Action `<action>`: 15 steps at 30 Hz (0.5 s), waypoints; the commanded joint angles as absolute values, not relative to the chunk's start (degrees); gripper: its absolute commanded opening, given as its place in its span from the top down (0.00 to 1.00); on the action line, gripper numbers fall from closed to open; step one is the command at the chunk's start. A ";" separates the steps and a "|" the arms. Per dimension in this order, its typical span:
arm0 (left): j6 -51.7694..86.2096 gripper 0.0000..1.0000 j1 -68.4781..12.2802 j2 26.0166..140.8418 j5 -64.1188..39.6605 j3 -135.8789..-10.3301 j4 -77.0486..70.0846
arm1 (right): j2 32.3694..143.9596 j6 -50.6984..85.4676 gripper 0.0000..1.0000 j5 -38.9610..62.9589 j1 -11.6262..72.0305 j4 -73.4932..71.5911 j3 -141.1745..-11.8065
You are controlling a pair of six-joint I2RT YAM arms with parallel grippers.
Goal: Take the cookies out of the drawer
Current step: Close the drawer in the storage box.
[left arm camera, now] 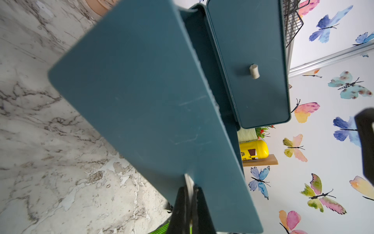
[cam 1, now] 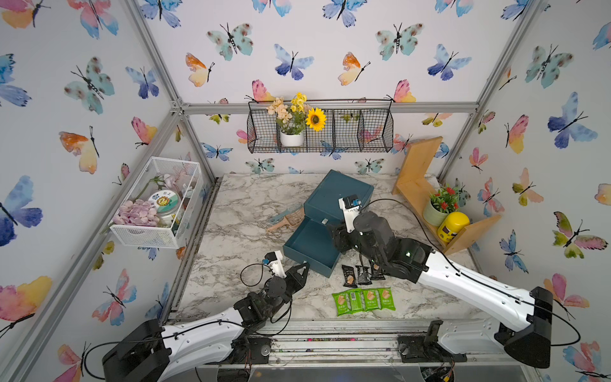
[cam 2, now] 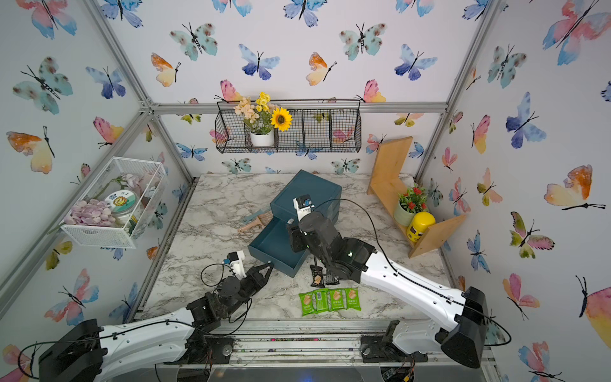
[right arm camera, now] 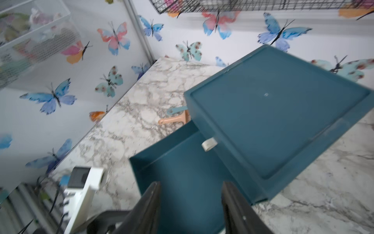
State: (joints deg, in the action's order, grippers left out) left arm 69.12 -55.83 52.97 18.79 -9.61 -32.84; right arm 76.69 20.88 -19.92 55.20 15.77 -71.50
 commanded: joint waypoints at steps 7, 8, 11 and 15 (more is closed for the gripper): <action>66.56 1.00 -55.50 55.95 17.95 -12.71 -37.07 | 86.19 17.24 0.54 -17.02 44.16 16.45 -79.83; 66.30 1.00 -55.52 56.57 17.94 -12.99 -37.51 | 86.99 17.46 0.55 -16.76 43.68 16.91 -80.02; 65.33 1.00 -55.29 58.25 18.06 -14.12 -38.74 | 89.04 18.58 0.58 -15.58 42.30 18.01 -80.07; 63.92 1.00 -54.28 60.79 16.96 -16.26 -40.07 | 90.09 19.46 0.61 -14.95 42.10 18.90 -79.33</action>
State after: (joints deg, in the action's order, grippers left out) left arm 66.52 -55.07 59.48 18.76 -13.85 -36.18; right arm 89.82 18.63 -16.91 42.30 17.28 -78.50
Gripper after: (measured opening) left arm 0.047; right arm 0.394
